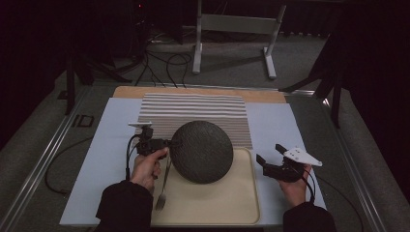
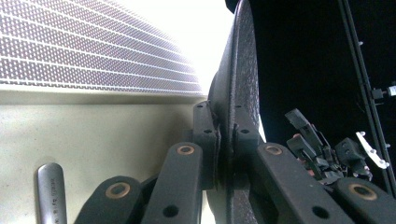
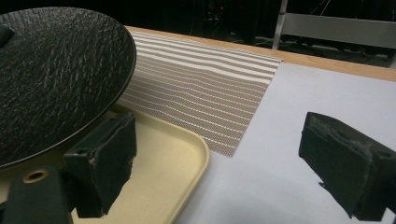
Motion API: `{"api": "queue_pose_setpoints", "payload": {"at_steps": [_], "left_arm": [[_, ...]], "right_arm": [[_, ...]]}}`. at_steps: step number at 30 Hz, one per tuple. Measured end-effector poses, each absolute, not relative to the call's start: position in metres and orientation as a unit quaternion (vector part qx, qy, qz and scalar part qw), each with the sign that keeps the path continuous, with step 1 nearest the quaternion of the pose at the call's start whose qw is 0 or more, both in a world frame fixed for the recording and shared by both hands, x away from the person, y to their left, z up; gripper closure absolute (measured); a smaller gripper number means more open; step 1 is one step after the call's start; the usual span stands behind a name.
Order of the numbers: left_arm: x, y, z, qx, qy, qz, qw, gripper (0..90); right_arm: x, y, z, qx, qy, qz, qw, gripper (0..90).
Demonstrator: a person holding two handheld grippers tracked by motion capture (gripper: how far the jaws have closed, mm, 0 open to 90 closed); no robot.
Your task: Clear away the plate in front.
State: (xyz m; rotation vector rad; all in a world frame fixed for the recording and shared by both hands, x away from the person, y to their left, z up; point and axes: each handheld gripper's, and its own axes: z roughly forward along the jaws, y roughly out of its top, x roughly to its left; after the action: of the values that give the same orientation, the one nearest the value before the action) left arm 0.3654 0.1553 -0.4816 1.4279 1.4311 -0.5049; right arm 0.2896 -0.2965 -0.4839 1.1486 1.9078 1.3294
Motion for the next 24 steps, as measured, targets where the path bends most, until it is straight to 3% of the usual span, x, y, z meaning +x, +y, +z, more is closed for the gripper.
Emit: {"api": "queue_pose_setpoints", "payload": {"at_steps": [24], "left_arm": [[0.352, 0.154, -0.488, 0.597, 0.585, -0.221, 0.502, 85.5]], "right_arm": [[0.290, -0.296, -0.484, 0.426, 0.708, 0.493, 0.271, 11.4]]}}
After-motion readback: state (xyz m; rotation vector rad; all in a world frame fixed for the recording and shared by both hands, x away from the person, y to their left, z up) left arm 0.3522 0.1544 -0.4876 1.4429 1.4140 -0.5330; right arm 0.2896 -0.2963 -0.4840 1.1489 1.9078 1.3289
